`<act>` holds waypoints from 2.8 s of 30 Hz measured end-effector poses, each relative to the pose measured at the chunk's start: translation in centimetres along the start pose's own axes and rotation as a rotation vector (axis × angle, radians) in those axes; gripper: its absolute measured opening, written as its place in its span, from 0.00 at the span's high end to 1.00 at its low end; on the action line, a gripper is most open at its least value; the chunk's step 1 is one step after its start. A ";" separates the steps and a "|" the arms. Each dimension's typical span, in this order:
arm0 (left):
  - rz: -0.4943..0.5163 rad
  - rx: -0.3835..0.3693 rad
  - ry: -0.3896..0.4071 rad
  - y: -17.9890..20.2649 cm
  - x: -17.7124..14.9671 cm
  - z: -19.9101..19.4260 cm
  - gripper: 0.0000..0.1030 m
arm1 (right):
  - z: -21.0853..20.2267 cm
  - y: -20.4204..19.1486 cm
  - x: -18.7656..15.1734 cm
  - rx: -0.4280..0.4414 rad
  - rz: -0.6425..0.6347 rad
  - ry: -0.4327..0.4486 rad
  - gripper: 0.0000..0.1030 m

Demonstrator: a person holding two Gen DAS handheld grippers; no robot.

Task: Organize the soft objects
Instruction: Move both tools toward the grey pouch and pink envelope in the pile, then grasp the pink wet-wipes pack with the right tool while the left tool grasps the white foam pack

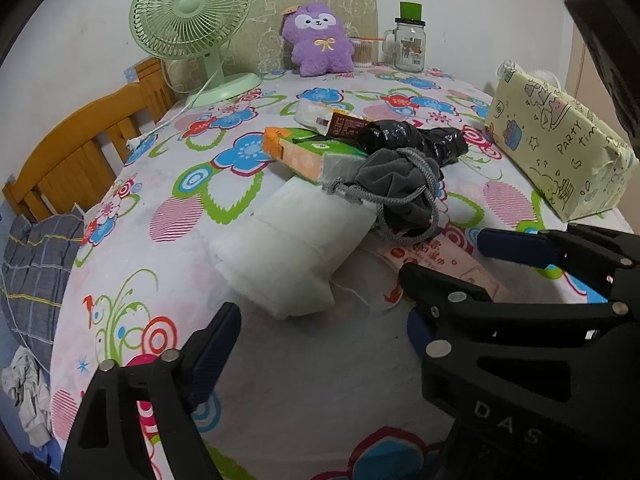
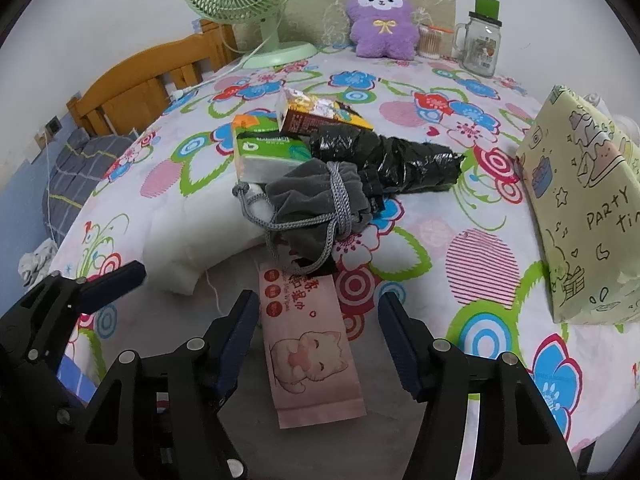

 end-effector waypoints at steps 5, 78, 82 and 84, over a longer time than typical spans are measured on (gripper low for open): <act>0.022 0.022 -0.004 -0.1 -0.4 -0.2 0.10 | 0.2 -0.2 -0.1 -0.062 -0.036 0.003 0.50; 0.055 -0.059 0.073 2.5 3.1 -1.8 0.50 | -5.1 4.2 0.7 -0.084 0.108 0.107 0.59; 0.055 -0.060 0.089 3.1 3.6 -2.8 0.50 | -6.1 4.8 1.0 -0.082 0.112 0.122 0.59; 0.054 -0.064 0.095 3.4 3.9 -3.2 0.50 | -6.7 5.1 1.3 -0.086 0.110 0.135 0.59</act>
Point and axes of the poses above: each gripper's, at about its wrist camera, not at the fingertips, and z roughly the way its jaws point, y to its right, x to its top, the point moved 6 cm from there along z, roughly the way its jaws point, and after that the axes turned 6 degrees about -x, right-handed, at the moved point
